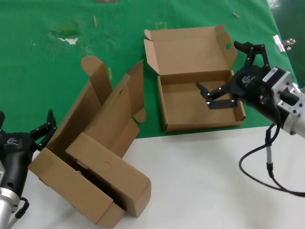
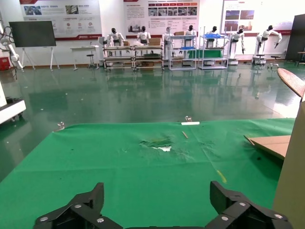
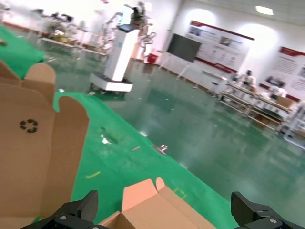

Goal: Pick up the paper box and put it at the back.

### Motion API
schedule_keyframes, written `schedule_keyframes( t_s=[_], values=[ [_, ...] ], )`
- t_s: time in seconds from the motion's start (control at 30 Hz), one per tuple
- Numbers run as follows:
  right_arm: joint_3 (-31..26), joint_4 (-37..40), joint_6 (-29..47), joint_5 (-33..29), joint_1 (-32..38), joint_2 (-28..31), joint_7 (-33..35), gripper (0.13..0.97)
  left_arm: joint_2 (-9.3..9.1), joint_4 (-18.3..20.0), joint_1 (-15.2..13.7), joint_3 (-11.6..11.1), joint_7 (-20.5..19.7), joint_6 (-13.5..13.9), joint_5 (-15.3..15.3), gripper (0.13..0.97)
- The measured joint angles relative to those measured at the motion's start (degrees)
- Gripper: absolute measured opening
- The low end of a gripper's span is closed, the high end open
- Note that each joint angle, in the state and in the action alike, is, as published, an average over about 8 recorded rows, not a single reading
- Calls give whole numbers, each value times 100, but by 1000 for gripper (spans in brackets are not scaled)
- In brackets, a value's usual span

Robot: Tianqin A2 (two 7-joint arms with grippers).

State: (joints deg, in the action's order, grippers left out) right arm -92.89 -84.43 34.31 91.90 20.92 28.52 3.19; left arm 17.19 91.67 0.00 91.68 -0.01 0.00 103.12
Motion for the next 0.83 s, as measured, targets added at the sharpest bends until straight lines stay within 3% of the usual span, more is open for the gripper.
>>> schedule_keyframes(
  t_s=[0.33,0.63,0.83],
  values=[
    [32,-193,-915,300,-558,-302,-85,966,0,0,0,0,0,0,0,848],
    [62,-367,-1742,571,-1062,-575,-162,966,0,0,0,0,2,0,0,940],
    [76,-454,-2151,704,-1315,-712,-200,966,0,0,0,0,2,0,0,950]
  ],
)
